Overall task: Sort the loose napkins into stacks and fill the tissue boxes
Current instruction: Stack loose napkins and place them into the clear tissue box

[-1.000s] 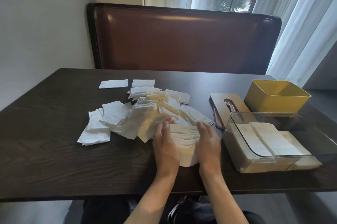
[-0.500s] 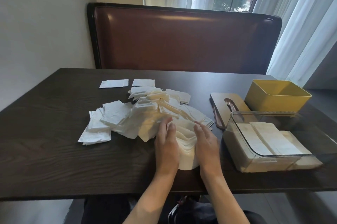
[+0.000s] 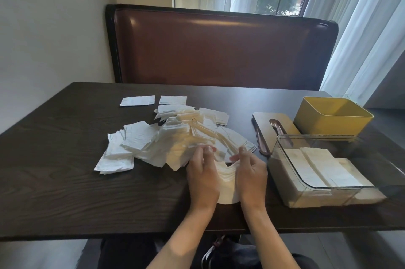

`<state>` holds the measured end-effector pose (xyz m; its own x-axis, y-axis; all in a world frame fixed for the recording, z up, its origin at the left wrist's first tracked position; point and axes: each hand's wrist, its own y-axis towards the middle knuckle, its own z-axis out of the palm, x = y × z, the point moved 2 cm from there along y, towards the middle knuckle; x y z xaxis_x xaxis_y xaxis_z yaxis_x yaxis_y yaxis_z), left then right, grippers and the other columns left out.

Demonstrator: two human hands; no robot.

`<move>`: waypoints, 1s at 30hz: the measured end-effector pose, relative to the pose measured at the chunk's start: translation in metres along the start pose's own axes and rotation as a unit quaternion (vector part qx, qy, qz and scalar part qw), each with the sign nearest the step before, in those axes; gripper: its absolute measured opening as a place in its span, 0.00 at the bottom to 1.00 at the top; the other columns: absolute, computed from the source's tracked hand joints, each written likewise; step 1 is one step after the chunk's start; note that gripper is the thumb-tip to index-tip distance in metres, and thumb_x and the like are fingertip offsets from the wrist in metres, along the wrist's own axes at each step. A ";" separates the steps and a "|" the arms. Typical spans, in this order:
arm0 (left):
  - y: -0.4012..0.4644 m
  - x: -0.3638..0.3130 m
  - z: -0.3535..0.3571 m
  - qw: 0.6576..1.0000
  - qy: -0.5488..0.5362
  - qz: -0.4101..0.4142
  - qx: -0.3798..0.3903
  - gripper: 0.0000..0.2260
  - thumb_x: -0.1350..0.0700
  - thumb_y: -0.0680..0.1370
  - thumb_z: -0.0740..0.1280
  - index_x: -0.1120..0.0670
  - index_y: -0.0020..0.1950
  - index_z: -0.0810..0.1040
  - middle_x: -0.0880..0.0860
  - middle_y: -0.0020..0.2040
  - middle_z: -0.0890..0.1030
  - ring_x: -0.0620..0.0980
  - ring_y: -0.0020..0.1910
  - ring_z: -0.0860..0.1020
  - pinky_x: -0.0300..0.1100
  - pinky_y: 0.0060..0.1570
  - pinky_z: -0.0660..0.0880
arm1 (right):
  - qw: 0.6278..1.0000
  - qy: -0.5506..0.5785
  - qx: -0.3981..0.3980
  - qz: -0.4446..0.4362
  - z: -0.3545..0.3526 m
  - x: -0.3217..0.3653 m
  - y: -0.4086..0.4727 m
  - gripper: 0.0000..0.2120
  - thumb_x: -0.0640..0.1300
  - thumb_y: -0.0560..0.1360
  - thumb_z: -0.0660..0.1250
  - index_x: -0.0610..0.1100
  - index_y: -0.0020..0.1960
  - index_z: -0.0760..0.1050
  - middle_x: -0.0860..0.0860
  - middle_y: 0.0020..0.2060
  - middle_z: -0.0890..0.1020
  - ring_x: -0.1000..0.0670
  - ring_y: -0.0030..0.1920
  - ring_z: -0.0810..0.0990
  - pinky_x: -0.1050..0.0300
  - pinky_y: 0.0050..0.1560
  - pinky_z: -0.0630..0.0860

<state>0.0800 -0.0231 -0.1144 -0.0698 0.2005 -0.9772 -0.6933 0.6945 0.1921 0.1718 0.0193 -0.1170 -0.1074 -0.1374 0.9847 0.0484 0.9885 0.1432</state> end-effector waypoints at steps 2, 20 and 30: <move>-0.001 0.001 0.001 0.999 0.031 0.032 -0.001 0.14 0.49 0.81 0.56 0.51 0.40 0.75 0.44 0.35 0.77 0.43 0.37 0.76 0.37 0.41 0.69 | 0.999 0.037 -0.033 0.003 0.000 0.003 -0.001 0.24 0.47 0.82 0.61 0.42 0.29 0.75 0.52 0.20 0.70 0.52 0.25 0.69 0.55 0.32 0.67; 0.032 -0.023 -0.032 0.992 0.007 0.047 0.117 0.30 0.51 0.68 0.79 0.41 0.66 0.71 0.44 0.54 0.81 0.40 0.51 0.81 0.39 0.47 0.80 | 0.959 0.093 0.264 -0.043 -0.026 0.009 0.003 0.17 0.54 0.72 0.72 0.39 0.48 0.81 0.44 0.39 0.82 0.48 0.40 0.80 0.58 0.40 0.74; 0.018 0.005 -0.014 0.979 -0.098 -0.068 0.165 0.19 0.55 0.74 0.76 0.53 0.63 0.77 0.55 0.54 0.85 0.56 0.56 0.83 0.46 0.50 0.80 | 0.953 0.091 0.285 -0.046 -0.026 0.003 0.004 0.18 0.37 0.77 0.69 0.43 0.66 0.73 0.45 0.56 0.82 0.42 0.58 0.80 0.52 0.55 0.79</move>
<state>0.0574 -0.0196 -0.1170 0.1696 0.1971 -0.9656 -0.4153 0.9028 0.1113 0.1971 0.0208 -0.1109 0.0911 -0.1828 0.9789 -0.5054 0.8385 0.2036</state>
